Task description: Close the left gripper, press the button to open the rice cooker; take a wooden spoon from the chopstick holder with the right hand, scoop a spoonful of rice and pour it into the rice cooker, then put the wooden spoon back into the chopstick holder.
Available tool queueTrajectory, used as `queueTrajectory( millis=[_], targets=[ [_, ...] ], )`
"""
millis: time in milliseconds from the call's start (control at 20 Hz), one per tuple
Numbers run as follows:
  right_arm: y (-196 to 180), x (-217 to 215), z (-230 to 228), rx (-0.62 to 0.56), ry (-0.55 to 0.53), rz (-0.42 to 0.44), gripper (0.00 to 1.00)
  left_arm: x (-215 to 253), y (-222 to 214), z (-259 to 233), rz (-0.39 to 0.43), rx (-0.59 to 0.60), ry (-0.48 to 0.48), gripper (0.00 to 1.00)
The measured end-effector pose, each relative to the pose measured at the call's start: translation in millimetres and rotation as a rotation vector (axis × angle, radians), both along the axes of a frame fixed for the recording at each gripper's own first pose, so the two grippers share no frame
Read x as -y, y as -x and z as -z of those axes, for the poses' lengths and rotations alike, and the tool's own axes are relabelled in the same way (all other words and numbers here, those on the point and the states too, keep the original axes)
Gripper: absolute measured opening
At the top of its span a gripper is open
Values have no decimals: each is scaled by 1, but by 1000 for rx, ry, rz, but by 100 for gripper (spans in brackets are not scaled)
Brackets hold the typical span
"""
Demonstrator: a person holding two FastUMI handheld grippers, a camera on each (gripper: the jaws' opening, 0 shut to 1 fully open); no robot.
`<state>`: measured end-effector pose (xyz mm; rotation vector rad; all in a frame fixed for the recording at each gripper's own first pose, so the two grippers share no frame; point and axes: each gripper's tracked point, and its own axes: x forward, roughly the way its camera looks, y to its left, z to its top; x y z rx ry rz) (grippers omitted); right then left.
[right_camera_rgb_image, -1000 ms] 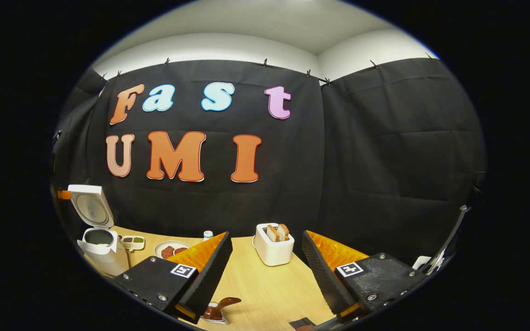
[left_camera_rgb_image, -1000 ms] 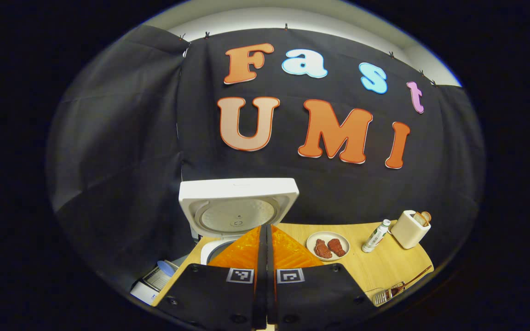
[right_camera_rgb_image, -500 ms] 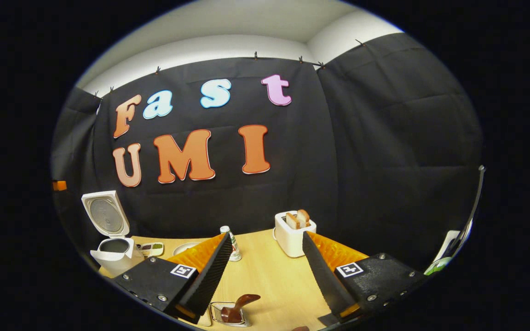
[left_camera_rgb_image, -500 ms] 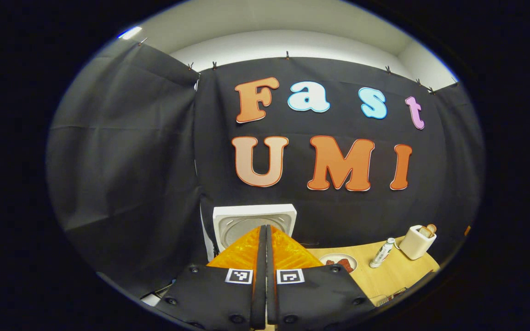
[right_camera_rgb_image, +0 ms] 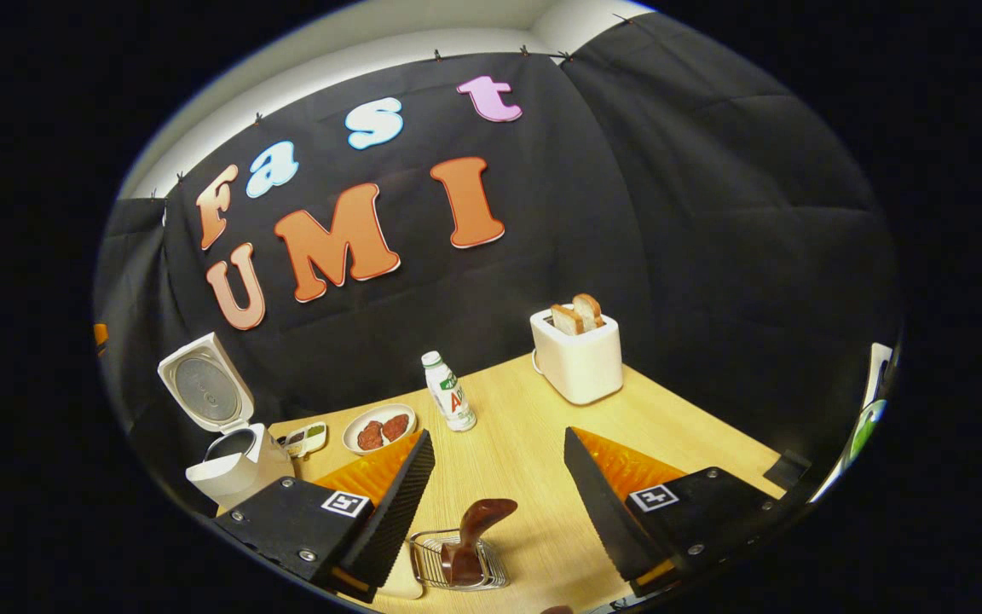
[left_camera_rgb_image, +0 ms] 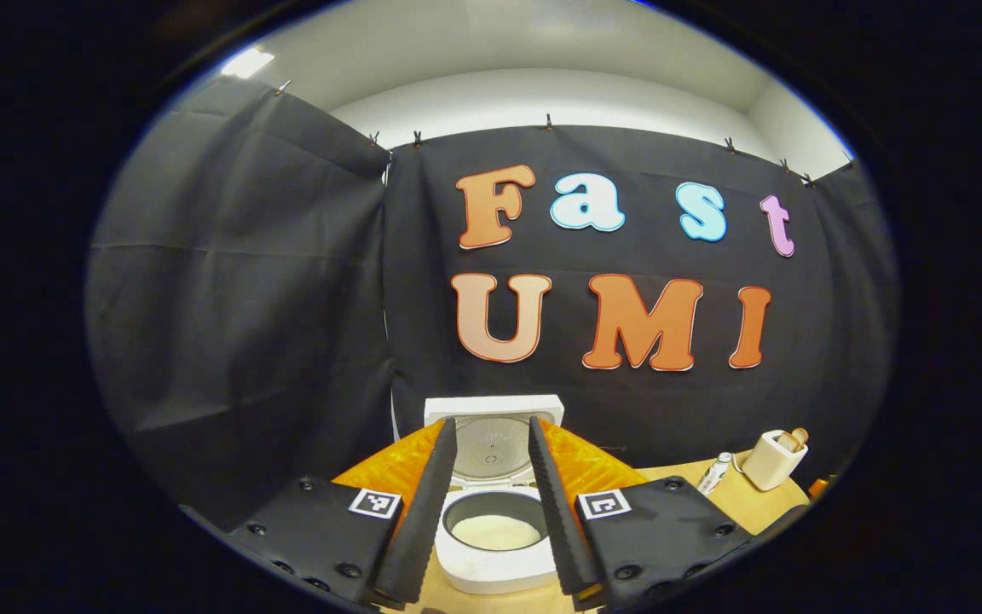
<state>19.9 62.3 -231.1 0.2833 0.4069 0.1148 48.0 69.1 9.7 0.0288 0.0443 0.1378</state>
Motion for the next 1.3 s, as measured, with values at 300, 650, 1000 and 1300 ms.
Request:
queueTrajectory(
  millis=[300,650,1000,1300],
  targets=[
    [11,-28,48,-124,-90,-47,95,-13,13,-13,-59,27,-68,100],
    [23,-45,84,-231,-194,-64,94,-7,22,-3,-45,3,-87,100],
    [16,-59,92,-271,-317,-55,34,-11,26,-10,-49,17,-117,100],
    [14,-60,96,-327,-273,-33,13,-24,23,-1,-59,-4,-100,100]
  ],
)
